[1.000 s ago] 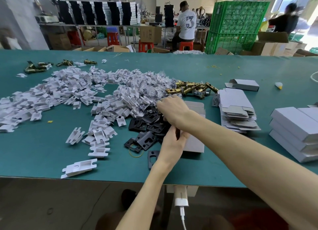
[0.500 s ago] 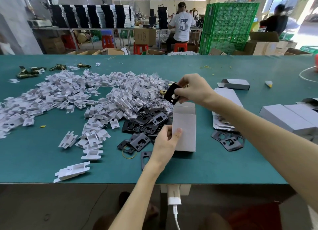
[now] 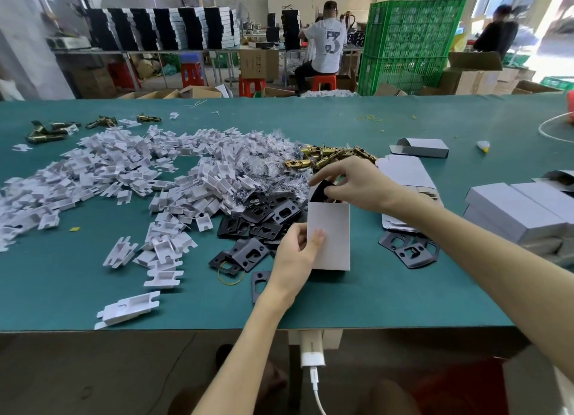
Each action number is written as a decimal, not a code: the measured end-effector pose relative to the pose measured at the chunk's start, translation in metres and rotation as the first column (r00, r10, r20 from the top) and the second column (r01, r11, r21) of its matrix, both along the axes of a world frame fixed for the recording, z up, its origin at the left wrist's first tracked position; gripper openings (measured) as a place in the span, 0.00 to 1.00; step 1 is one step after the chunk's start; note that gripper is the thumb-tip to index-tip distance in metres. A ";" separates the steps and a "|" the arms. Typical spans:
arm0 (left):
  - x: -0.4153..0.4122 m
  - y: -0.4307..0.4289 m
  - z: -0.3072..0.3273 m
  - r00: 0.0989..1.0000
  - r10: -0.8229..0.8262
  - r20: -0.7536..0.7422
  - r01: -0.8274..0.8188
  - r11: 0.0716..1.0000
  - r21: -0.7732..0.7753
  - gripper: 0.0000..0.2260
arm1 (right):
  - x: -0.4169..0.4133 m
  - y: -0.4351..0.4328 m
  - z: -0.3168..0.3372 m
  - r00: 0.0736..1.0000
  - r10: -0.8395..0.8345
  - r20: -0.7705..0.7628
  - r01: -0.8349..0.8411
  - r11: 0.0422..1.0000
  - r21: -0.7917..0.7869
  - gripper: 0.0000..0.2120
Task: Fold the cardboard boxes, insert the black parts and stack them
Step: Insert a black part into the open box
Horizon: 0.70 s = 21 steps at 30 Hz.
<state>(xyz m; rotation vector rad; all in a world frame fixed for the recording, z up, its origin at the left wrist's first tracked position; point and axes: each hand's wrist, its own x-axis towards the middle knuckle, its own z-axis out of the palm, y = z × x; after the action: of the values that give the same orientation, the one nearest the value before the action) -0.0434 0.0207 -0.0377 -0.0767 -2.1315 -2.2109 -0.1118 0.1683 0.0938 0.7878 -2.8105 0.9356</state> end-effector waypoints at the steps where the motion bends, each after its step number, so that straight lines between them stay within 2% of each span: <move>1: 0.000 0.000 0.000 1.000 0.002 0.001 -0.002 1.000 0.000 0.11 | 0.001 -0.002 0.000 1.000 -0.001 -0.002 0.001 1.000 -0.001 0.14; 5: 0.000 0.000 0.000 1.000 0.005 0.002 -0.005 1.000 0.003 0.10 | 0.000 0.000 0.001 0.999 -0.031 0.029 0.033 0.997 -0.076 0.08; 12: 0.001 0.001 0.002 1.000 0.004 0.013 -0.005 1.000 0.021 0.12 | -0.002 0.008 0.002 0.996 -0.075 0.051 0.082 0.986 -0.147 0.05; 17: 0.002 0.000 0.003 1.000 0.017 0.022 -0.018 0.999 0.036 0.13 | 0.001 0.006 -0.011 0.994 -0.082 0.072 0.081 0.996 0.022 0.03; 21: 0.002 0.000 0.004 1.000 0.015 0.024 -0.016 0.999 0.037 0.14 | 0.005 0.005 -0.010 0.997 -0.075 -0.008 0.075 0.975 0.210 0.12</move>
<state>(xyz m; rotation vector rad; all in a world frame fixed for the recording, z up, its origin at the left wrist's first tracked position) -0.0413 0.0211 -0.0337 -0.0326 -2.0941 -2.2537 -0.1072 0.1738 0.0835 0.6967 -2.9497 0.6347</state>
